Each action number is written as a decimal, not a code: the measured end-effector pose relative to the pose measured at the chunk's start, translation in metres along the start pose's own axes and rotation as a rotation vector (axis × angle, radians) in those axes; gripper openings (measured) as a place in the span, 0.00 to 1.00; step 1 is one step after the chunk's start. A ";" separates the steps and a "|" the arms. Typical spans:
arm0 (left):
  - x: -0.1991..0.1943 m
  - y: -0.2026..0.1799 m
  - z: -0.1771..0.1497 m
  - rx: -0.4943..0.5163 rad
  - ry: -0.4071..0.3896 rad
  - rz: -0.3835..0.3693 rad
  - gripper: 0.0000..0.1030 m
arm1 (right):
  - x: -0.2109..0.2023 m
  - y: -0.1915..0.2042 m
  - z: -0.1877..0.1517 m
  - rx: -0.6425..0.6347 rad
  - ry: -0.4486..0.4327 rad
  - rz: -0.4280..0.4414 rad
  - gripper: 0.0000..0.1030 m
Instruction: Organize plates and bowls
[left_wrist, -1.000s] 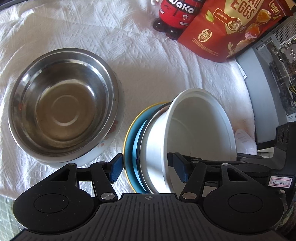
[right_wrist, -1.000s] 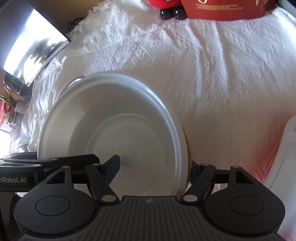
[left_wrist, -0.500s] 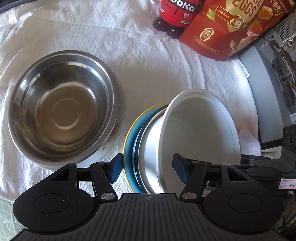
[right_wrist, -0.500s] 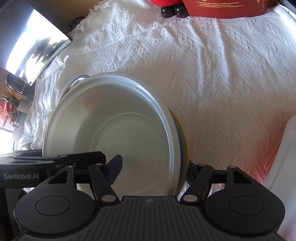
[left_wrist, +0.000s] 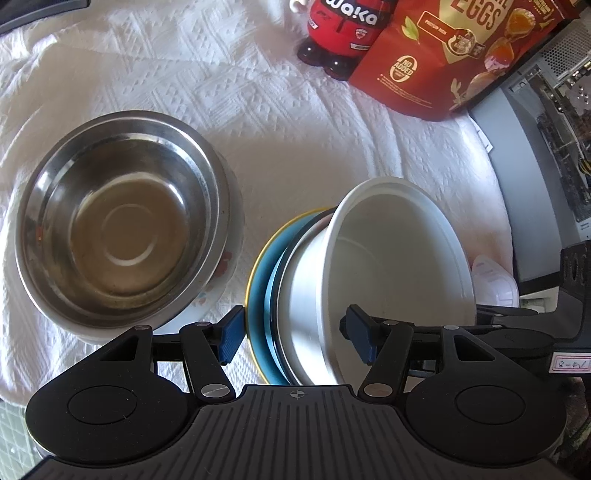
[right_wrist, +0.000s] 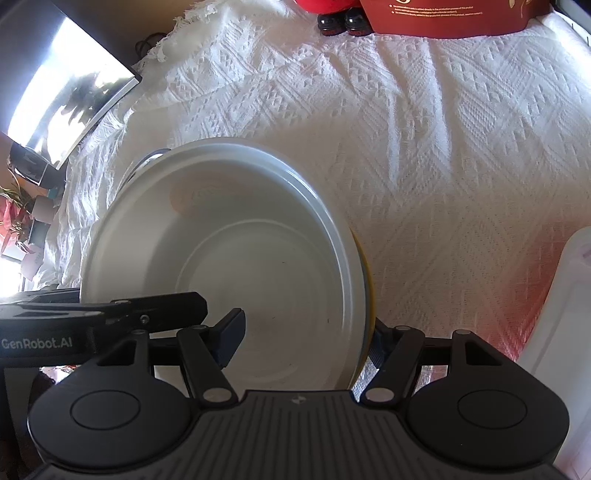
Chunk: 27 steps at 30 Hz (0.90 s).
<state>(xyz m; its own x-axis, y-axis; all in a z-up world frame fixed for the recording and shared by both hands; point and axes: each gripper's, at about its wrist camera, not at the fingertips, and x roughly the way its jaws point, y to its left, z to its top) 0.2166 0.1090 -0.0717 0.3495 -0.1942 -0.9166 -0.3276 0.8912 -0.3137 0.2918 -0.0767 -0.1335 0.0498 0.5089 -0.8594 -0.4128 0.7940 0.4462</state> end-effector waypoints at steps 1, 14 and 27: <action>0.000 0.000 0.000 0.001 -0.001 0.000 0.62 | 0.000 0.000 0.000 0.001 0.000 -0.002 0.66; -0.001 0.008 0.003 -0.013 0.010 -0.057 0.62 | 0.002 -0.002 0.003 0.028 0.011 -0.010 0.66; 0.009 0.006 0.006 0.033 0.040 -0.025 0.63 | 0.009 0.002 0.009 0.051 0.032 -0.001 0.66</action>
<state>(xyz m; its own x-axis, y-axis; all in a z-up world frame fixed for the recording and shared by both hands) 0.2226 0.1152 -0.0803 0.3213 -0.2320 -0.9181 -0.2899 0.8989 -0.3285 0.2991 -0.0677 -0.1378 0.0202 0.4979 -0.8670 -0.3663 0.8106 0.4570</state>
